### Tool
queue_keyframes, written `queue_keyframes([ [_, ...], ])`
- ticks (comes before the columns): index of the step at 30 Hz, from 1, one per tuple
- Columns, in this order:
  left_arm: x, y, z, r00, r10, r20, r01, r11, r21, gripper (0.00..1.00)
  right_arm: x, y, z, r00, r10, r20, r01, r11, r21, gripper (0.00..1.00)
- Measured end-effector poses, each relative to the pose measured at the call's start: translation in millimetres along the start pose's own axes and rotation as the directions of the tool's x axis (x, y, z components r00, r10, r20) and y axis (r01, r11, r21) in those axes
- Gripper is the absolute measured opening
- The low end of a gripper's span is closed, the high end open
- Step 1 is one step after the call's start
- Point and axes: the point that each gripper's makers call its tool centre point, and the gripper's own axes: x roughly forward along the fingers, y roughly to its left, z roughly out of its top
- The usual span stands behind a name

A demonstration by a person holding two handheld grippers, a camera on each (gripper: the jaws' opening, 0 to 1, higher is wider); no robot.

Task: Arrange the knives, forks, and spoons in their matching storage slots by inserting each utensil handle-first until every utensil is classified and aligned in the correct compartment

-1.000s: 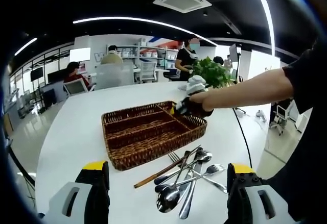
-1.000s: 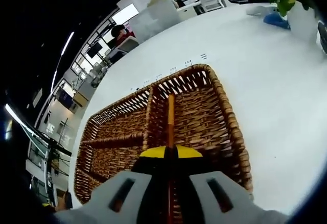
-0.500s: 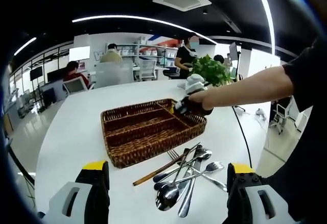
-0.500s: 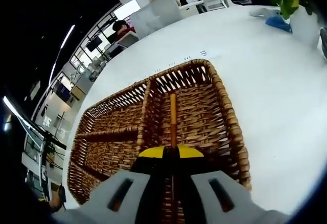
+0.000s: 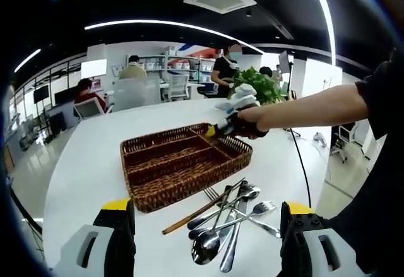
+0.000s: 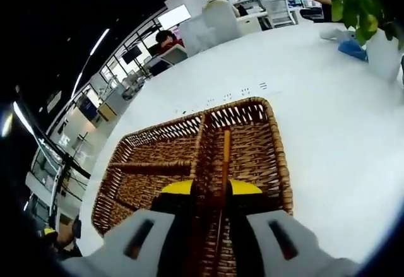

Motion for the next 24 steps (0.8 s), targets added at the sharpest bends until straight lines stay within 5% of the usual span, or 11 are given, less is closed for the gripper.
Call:
queue_keyframes([
  [10,1.2,-3.4,2.1,1.000,-0.014,-0.002,0.014,1.000,0.015,1.00,-30.8,44.6,-1.3,0.996,0.085,0.041,-0.074,0.973,-0.219,0.41],
  [14,1.1,-3.6,4.1,1.000,-0.014,0.005,0.014,1.000,0.015,1.00,-38.0,61.6,-1.6,0.992,0.115,0.054,-0.099,0.967,-0.233,0.46],
  [24,-2.5,-3.1,3.6,1.000,0.000,0.010,0.000,1.000,0.004,1.00,-65.7,92.2,-5.4,0.983,0.155,0.098,-0.103,0.909,-0.403,0.60],
])
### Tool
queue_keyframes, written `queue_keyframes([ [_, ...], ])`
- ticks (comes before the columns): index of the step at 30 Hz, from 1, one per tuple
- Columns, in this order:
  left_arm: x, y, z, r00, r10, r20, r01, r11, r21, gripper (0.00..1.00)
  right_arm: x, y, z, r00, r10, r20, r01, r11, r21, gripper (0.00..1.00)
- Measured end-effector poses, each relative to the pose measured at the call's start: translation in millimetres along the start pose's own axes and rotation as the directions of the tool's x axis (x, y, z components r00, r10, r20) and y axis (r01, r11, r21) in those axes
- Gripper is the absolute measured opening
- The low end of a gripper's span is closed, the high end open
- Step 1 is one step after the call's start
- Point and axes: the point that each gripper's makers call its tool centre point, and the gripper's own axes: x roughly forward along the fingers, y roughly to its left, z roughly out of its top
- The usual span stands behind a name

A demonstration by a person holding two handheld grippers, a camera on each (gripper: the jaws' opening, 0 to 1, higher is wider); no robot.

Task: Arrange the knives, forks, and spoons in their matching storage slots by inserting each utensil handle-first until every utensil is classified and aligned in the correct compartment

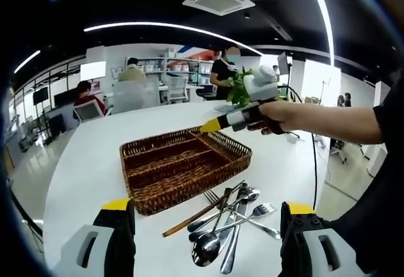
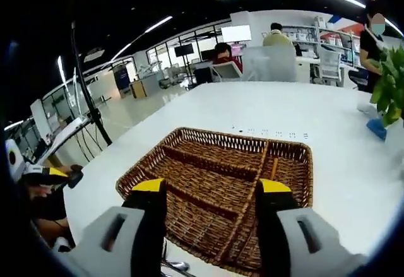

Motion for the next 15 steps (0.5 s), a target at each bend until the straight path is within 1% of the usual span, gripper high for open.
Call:
queue_keyframes([
  [4,-1.4,2.2,1.1,1.000,0.006,0.007,-0.006,1.000,-0.005,1.00,-10.8,6.6,0.1,1.000,0.001,0.018,0.000,0.999,-0.035,0.64],
  [8,-1.9,3.4,3.0,1.000,0.010,0.010,-0.010,1.000,-0.004,1.00,-18.3,11.6,-3.1,1.000,0.014,0.024,-0.013,0.999,-0.039,0.68],
  [11,-2.2,2.9,5.3,1.000,0.009,0.015,-0.008,1.000,-0.003,1.00,-26.8,10.7,-5.9,1.000,0.005,0.026,-0.003,0.997,-0.073,0.70],
  [15,-1.1,3.8,5.6,1.000,0.008,0.018,-0.008,1.000,-0.005,1.00,-38.5,10.2,-8.1,0.999,-0.001,0.040,0.004,0.996,-0.085,0.73],
])
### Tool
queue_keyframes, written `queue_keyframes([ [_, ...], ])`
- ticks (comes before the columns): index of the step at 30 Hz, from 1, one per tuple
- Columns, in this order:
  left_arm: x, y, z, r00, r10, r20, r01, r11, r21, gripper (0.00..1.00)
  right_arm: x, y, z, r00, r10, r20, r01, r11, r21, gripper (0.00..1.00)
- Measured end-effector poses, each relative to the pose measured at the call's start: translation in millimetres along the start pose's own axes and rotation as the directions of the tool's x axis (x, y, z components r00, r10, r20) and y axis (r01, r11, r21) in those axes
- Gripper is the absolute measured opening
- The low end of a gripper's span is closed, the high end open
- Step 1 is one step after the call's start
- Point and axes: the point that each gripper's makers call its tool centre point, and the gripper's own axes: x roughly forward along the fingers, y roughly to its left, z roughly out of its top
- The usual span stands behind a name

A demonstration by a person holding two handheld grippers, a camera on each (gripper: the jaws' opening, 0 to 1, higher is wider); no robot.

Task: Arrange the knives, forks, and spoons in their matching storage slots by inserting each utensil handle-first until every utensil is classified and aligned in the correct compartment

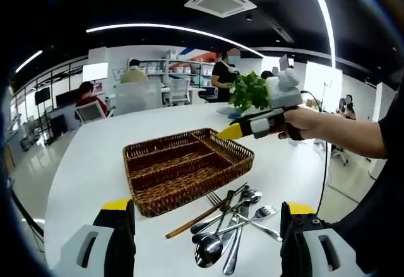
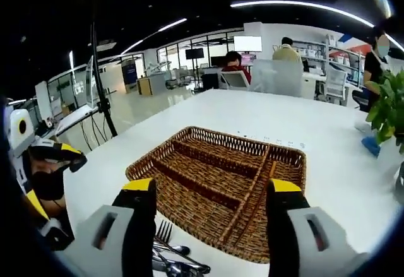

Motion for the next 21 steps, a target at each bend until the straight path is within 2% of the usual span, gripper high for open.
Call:
queue_keyframes([
  [16,-3.6,2.4,7.4,1.000,0.003,0.022,-0.003,1.000,-0.001,1.00,-40.7,2.0,-11.9,1.000,-0.022,0.015,0.023,0.995,-0.096,0.84],
  [21,-5.5,5.2,6.7,1.000,0.012,0.028,-0.012,1.000,-0.009,1.00,-52.1,1.1,-15.1,0.999,-0.025,0.021,0.027,0.996,-0.091,0.89],
])
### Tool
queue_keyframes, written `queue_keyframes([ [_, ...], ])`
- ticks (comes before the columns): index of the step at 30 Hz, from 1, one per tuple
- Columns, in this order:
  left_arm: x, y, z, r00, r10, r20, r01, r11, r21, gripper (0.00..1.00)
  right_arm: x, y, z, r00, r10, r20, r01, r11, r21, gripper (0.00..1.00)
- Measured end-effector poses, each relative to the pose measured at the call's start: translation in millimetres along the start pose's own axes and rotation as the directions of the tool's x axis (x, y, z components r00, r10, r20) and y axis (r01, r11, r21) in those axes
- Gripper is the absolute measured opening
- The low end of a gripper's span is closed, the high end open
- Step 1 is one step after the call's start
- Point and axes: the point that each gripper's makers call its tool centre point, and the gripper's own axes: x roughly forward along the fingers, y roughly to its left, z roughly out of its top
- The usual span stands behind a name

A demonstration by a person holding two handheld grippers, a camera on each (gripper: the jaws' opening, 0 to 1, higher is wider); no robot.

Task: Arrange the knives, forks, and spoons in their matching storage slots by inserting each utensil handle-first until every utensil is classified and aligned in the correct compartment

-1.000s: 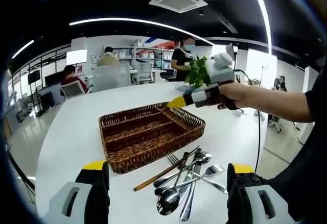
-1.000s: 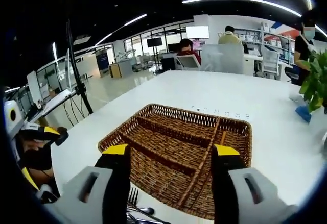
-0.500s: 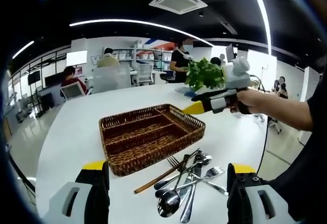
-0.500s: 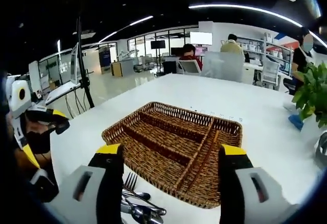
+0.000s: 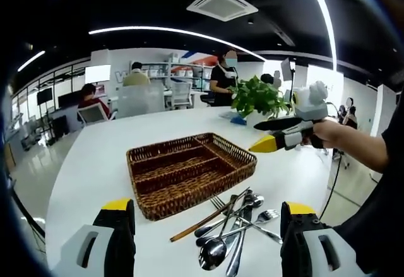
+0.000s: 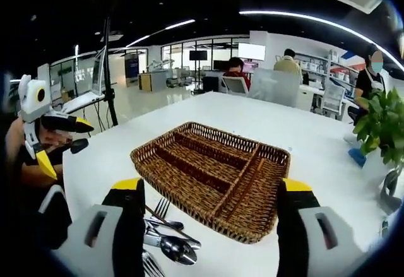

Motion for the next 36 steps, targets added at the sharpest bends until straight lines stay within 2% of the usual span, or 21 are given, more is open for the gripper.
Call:
queue_keyframes([
  [17,-0.2,-0.4,4.1,1.000,-0.008,0.022,0.009,1.000,-0.007,1.00,-30.7,-8.6,-8.7,0.999,-0.023,0.022,0.023,0.999,0.034,0.99],
  [25,-1.3,1.6,9.2,0.999,-0.004,0.045,0.004,1.000,-0.006,1.00,-44.2,-10.7,-9.2,0.999,-0.028,0.031,0.027,0.998,0.052,0.99],
  [36,-0.4,3.6,7.2,0.999,-0.005,0.039,0.005,1.000,-0.018,1.00,-60.1,-7.5,-28.3,0.999,-0.032,-0.021,0.032,0.998,0.047,0.99],
])
